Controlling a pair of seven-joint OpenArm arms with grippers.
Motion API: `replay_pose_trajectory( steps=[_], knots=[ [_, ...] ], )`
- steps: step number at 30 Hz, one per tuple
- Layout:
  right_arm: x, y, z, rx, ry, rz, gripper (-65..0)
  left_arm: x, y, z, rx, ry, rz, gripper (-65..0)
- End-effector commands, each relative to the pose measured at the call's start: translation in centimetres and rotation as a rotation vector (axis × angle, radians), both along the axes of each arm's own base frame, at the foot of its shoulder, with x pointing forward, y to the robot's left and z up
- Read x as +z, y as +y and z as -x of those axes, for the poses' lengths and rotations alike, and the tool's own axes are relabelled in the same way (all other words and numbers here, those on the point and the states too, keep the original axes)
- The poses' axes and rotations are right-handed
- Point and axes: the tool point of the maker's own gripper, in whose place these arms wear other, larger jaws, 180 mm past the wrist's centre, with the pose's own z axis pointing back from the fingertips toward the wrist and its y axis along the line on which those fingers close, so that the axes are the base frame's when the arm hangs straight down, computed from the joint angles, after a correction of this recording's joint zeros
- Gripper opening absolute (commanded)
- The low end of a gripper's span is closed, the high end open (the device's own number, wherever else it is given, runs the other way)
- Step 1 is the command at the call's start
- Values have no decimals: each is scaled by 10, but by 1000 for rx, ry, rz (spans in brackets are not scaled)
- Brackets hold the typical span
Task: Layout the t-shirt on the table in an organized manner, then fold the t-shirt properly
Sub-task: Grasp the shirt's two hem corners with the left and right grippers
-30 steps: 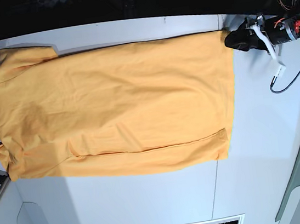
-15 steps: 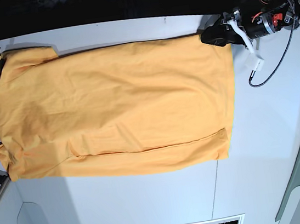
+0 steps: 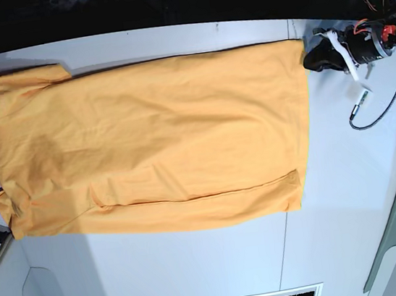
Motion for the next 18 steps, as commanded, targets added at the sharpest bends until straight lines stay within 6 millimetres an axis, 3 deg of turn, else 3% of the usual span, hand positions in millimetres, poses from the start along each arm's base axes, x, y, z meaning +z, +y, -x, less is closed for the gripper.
replay_pose_trajectory(
  steps=[1,6,12,17,18],
  knots=[
    [19,-11,-5,1,-47,32,-650,15,0,-5,-30,-48,-2,-650],
    [53,-31,-1,-29,-107,102,-650,36,-10,0,-133,-107,-68,-650],
    [68,-45,12,-50,-114,156,-650,32,-11,9,-131,-85,-73,-650],
    [66,-46,14,-50,-101,164,-650,23,-20,21,-119,-60,-50,-405],
    [66,-46,14,-50,-99,165,-574,20,-23,23,-113,-54,-44,-378]
  ],
)
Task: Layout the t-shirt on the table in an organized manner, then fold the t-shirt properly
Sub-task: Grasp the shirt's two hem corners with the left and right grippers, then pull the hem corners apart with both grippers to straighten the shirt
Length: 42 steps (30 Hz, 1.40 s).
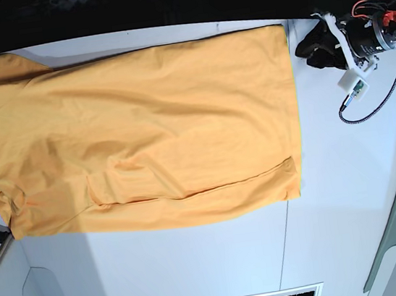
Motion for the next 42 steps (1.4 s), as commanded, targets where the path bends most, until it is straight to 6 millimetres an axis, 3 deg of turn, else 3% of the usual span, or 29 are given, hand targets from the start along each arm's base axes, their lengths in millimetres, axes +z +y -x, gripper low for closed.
replay_pose_trajectory(
  steps=[1,3,4,9,16,21,25,33,36,39,42],
  knots=[
    [15,-8,-7,4,-41,34,-486,2,-2,0,0,-12,5,-364],
    [15,-9,-7,-1,-40,33,-358,-6,-6,4,13,2,8,-362],
    [15,-9,-7,-1,-40,33,-332,-10,-8,6,22,12,12,-362],
    [4,-16,0,-28,-10,36,-331,-28,-11,16,65,60,31,-362],
    [-50,-39,25,-119,73,-23,-331,-38,-6,23,90,86,29,-362],
    [-68,-42,32,-148,97,-38,-331,-43,-9,30,91,101,26,-362],
    [-73,-33,23,-118,100,-49,-331,-46,-21,31,99,101,53,-362],
    [-100,17,15,37,185,-94,-331,-53,-34,37,81,116,46,-362],
    [-103,21,15,50,191,-99,-334,-56,-39,40,60,123,41,-362],
    [-103,21,15,50,191,-100,-413,-55,-42,37,50,94,38,-383],
    [-103,21,15,51,191,-100,-633,-54,-42,32,48,59,32,-599]
  ],
)
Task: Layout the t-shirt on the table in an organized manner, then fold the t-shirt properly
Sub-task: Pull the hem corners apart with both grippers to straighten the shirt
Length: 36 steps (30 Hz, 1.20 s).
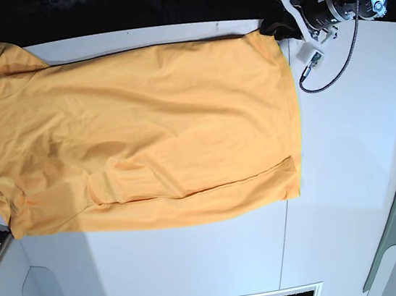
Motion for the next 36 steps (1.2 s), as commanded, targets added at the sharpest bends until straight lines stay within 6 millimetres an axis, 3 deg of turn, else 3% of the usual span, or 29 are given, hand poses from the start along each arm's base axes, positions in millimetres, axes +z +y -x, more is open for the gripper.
replay_pose_trajectory(
  steps=[1,8,13,16,23,27,32,36],
  knots=[
    [6,-7,-2,12,-7,21,-650,4,1,-4,-4,-22,3,-650],
    [18,-22,5,-19,12,37,-650,19,16,-14,-48,-79,-47,-650],
    [51,-32,11,-63,-61,11,-650,50,37,-26,-48,-161,-128,-650],
    [69,-34,14,-36,-77,42,-650,71,37,-31,-58,-223,-143,-650],
    [96,-29,27,44,-75,124,-650,104,35,-24,-78,-296,-169,-650],
    [108,-27,38,82,-58,168,-650,120,44,-18,-66,-322,-200,-650],
    [133,-45,45,54,-85,235,-650,138,67,-28,16,-361,-257,-650],
    [141,-51,44,35,-107,248,-650,141,69,-29,26,-369,-251,-650]
  ],
)
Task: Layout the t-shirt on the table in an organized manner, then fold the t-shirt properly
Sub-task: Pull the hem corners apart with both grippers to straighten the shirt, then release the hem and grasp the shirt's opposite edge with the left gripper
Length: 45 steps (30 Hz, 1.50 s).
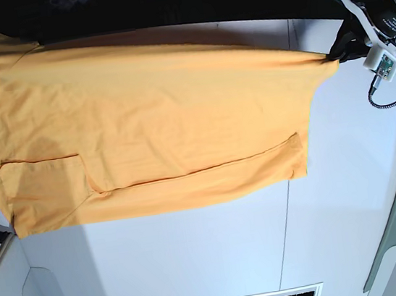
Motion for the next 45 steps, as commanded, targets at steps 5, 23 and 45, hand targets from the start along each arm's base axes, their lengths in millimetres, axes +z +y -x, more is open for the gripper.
replay_pose_trajectory(
  steps=[5,23,45],
  knots=[
    [19,-1,-19,7,-94,-10,-650,11,3,-9,4,-47,-7,-650],
    [-31,36,-150,141,-131,-51,-650,-58,2,-66,12,32,16,-650],
    [-91,47,-116,160,51,-50,-505,-94,6,-57,20,132,8,-384]
  ],
)
